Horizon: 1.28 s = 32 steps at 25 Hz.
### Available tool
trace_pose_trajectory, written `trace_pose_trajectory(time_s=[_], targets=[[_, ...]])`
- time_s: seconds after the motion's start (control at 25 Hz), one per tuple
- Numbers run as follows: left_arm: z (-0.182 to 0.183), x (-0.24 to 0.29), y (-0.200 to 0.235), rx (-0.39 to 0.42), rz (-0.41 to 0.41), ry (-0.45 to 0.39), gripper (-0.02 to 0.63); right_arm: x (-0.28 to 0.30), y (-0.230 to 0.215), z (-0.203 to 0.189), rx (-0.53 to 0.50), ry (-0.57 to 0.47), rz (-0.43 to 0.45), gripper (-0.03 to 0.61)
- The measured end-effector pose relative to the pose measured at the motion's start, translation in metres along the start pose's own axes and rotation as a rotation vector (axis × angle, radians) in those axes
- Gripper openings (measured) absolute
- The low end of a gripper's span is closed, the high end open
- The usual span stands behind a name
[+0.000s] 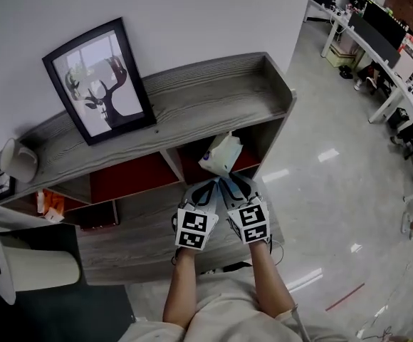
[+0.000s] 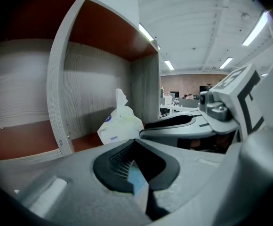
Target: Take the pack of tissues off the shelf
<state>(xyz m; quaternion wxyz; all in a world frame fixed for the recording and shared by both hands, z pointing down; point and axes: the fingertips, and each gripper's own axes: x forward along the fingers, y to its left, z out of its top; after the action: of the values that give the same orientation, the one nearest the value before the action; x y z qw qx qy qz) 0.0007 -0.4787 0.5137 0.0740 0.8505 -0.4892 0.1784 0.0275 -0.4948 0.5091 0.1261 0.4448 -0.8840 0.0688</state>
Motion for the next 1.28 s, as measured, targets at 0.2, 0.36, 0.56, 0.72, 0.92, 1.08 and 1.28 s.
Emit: trace_pose_trajectory(time_s=[0.2, 0.36, 0.56, 0.72, 0.92, 1.08, 1.28], targets=[[0.005, 0.005, 0.003, -0.009, 0.03, -0.001, 0.009, 0.009, -0.007, 0.004, -0.064, -0.014, -0.03, 0.149], [0.005, 0.009, 0.002, -0.021, 0.057, -0.008, 0.009, 0.014, -0.012, 0.0, -0.071, -0.004, -0.001, 0.167], [0.002, 0.008, -0.003, -0.022, 0.078, -0.006, 0.009, 0.019, -0.014, 0.001, -0.089, -0.013, 0.029, 0.169], [0.001, 0.002, -0.007, -0.033, 0.097, 0.006, 0.009, 0.024, -0.012, -0.001, -0.09, 0.002, 0.04, 0.167], [-0.002, -0.008, -0.004, -0.032, 0.12, 0.01, 0.009, 0.03, -0.013, -0.007, -0.077, 0.014, 0.024, 0.116], [-0.011, -0.018, 0.006, -0.054, 0.151, 0.017, 0.009, 0.033, -0.013, -0.006, -0.07, 0.006, 0.023, 0.087], [-0.012, -0.027, 0.014, -0.069, 0.171, 0.008, 0.009, 0.031, -0.012, -0.005, -0.063, -0.003, 0.018, 0.047]])
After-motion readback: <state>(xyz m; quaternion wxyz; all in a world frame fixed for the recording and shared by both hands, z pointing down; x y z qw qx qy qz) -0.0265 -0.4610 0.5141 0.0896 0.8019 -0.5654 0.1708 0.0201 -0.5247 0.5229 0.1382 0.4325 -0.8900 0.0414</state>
